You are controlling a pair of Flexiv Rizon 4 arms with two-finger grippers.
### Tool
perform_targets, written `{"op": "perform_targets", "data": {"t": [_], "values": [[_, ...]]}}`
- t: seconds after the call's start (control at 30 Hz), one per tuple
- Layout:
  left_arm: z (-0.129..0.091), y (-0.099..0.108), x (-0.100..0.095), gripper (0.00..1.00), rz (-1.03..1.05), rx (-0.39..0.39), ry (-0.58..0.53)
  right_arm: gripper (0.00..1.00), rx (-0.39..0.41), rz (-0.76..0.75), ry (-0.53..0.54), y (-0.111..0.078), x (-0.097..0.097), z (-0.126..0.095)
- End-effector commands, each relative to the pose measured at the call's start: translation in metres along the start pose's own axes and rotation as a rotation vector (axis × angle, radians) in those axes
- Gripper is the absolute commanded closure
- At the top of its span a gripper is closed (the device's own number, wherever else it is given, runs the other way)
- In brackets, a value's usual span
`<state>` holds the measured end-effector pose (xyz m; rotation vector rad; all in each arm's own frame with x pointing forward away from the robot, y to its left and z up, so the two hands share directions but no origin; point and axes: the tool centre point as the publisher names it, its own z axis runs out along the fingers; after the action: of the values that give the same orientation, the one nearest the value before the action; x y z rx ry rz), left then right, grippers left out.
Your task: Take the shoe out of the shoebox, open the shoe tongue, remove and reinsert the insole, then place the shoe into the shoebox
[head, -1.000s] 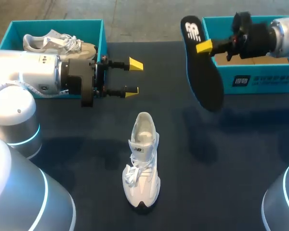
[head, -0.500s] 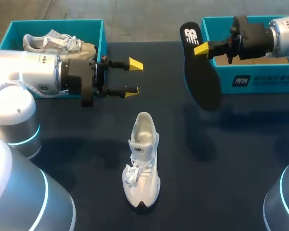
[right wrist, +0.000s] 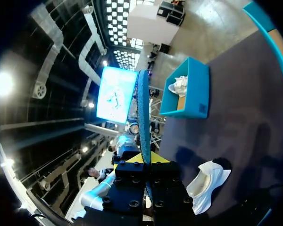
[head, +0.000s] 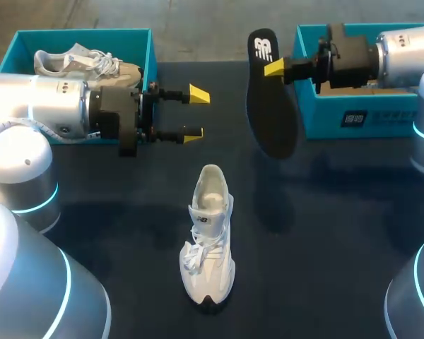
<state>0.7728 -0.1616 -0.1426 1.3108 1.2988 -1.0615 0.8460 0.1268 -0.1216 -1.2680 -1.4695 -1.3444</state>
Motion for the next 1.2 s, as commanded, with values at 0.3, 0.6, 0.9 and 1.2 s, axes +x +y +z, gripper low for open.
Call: {"op": "perform_targets", "data": {"t": [0.3, 0.6, 0.9, 1.2], "values": [[0.001, -0.001, 0.001, 0.0, 0.002, -0.002, -0.001, 1.0, 0.005, 0.001, -0.003, 0.002, 0.0, 0.002], [0.001, -0.001, 0.001, 0.0, 0.002, -0.002, -0.001, 1.0, 0.02, 0.033, -0.035, 0.025, 0.011, 0.028], [0.001, -0.001, 0.001, 0.0, 0.002, -0.002, -0.001, 1.0, 0.019, 0.052, -0.049, 0.026, 0.011, 0.03], [0.007, 0.011, 0.002, 0.0, -0.005, 0.005, -0.043, 1.0, 0.019, 0.052, -0.049, 0.026, 0.011, 0.03]]}}
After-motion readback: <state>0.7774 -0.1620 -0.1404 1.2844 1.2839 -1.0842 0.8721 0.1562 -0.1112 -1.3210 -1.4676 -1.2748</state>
